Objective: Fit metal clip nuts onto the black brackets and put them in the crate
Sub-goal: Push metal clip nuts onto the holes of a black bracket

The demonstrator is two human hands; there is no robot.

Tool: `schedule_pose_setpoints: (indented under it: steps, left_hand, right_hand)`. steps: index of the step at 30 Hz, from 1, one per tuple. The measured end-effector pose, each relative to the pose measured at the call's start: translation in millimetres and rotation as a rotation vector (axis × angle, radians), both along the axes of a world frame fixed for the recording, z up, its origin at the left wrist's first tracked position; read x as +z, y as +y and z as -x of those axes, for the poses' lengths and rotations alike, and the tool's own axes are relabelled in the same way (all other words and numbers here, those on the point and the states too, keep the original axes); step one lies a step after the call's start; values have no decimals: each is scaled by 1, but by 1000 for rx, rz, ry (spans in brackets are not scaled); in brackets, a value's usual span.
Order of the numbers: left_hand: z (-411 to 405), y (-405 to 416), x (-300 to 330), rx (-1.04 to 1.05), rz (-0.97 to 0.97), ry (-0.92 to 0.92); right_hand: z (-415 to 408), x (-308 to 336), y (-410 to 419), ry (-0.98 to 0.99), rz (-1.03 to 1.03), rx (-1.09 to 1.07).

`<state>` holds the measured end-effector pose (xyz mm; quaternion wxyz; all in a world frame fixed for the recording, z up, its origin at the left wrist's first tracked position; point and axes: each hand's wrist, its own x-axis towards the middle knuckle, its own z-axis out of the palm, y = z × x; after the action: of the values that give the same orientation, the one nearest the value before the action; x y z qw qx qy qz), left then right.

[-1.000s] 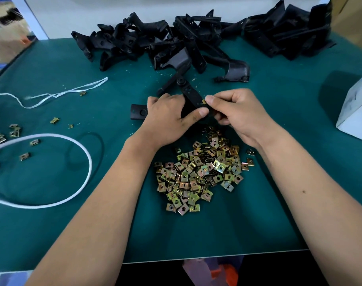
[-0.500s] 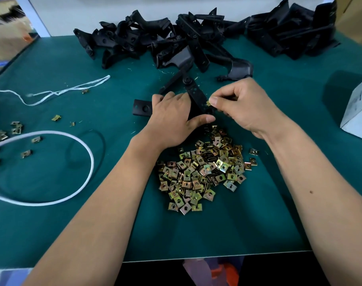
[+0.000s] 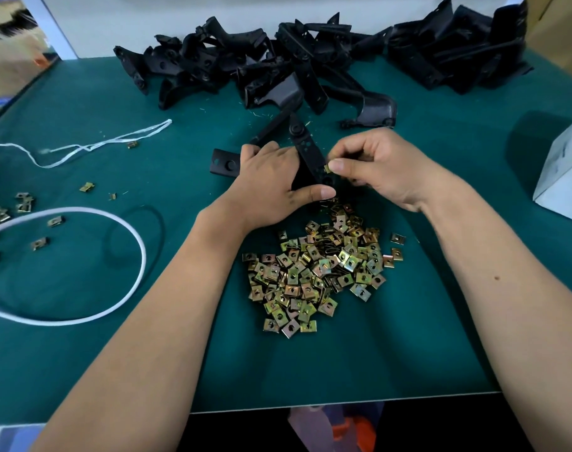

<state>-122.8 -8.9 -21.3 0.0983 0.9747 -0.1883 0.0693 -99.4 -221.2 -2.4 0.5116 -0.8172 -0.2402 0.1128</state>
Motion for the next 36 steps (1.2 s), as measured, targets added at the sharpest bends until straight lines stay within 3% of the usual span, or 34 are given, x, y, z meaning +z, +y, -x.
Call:
schedule_pose_setpoints:
  steps: [3, 7, 10, 17, 20, 23, 36]
  left_hand:
    - [-2, -4, -2, 41, -29, -40]
    - [2, -5, -5, 43, 42, -66]
    - [1, -5, -6, 61, 24, -56]
    - [0, -6, -7, 84, 20, -53]
    - [1, -9, -7, 97, 47, -60]
    - [2, -10, -6, 141, 25, -78]
    - [1, -11, -8, 155, 69, -49]
  right_hand:
    - [3, 9, 2, -243, 210, -48]
    - [8, 18, 12, -371, 339, -101]
    - [9, 17, 15, -357, 335, -137]
    - [9, 0, 13, -19, -8, -214]
    - [14, -4, 17, -144, 1, -306]
    - [22, -1, 25, -293, 142, -371]
    - [36, 9, 33, -324, 184, -367]
